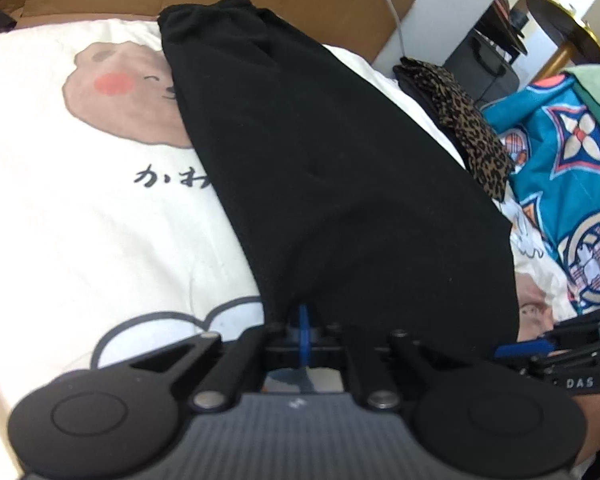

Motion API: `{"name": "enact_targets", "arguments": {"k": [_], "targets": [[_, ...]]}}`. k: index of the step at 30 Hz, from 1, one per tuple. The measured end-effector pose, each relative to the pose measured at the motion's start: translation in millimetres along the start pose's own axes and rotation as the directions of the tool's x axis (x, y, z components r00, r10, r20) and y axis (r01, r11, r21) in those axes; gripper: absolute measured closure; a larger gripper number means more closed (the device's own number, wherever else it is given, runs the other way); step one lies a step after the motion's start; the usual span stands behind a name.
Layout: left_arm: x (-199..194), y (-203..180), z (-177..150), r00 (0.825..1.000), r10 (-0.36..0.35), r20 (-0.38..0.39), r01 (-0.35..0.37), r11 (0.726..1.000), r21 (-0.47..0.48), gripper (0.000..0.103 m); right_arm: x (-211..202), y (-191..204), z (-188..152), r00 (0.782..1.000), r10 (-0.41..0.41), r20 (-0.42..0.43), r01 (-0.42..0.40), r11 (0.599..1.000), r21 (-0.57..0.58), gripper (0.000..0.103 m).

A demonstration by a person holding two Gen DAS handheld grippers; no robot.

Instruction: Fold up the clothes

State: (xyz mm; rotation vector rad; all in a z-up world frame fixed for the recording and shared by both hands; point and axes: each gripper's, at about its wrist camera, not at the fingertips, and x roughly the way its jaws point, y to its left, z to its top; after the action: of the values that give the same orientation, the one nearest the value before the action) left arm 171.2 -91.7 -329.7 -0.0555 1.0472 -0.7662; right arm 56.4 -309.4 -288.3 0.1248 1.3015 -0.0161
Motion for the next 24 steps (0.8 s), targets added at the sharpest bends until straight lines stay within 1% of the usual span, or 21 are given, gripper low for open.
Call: {"name": "enact_targets", "arguments": {"k": [1,4,7,10,14,16,19,22,24], "targets": [[-0.8,-2.0,0.3,1.0,0.004,-0.003,-0.004,1.0,0.006,0.101,-2.4,-4.4,-0.8,1.0,0.001,-0.004,-0.001,1.0,0.019,0.076],[-7.8,-8.3,1.6,1.0,0.008,-0.004,-0.008,1.0,0.02,0.101,-15.8,-14.8,0.9,0.998,-0.003,0.056,0.001,0.999,0.042,0.076],[-13.7,-16.7,5.1,1.0,-0.025,0.01,0.025,0.999,0.025,0.1,-21.4,-23.9,11.3,0.992,-0.036,0.118,0.03,0.998,0.051,0.075],[-13.1,-29.0,9.3,0.998,-0.066,0.01,0.066,0.997,0.048,0.1,-15.3,-34.4,28.0,0.988,-0.052,0.146,0.042,0.997,0.07,0.075],[-3.3,-49.9,9.5,0.994,-0.114,-0.004,0.113,0.989,0.098,0.099,-1.5,-34.9,46.9,0.983,-0.058,0.175,0.055,0.998,0.021,0.075],[4.1,-57.0,8.2,0.991,-0.134,-0.021,0.135,0.986,0.102,0.099,8.3,-35.9,49.7,0.985,-0.063,0.158,0.062,0.998,0.006,0.075],[13.8,-64.9,2.1,0.987,-0.148,-0.054,0.153,0.982,0.109,0.099,21.7,-41.3,43.0,0.989,-0.094,0.115,0.096,0.995,-0.015,0.075],[21.0,-68.0,-10.5,0.984,-0.148,-0.099,0.157,0.983,0.093,0.099,20.7,-44.3,34.5,0.988,-0.104,0.11,0.109,0.993,-0.042,0.075],[23.6,-71.2,-17.6,0.982,-0.148,-0.113,0.159,0.983,0.093,0.099,16.9,-47.7,34.6,0.99,-0.107,0.09,0.109,0.994,-0.021,0.075]]}}
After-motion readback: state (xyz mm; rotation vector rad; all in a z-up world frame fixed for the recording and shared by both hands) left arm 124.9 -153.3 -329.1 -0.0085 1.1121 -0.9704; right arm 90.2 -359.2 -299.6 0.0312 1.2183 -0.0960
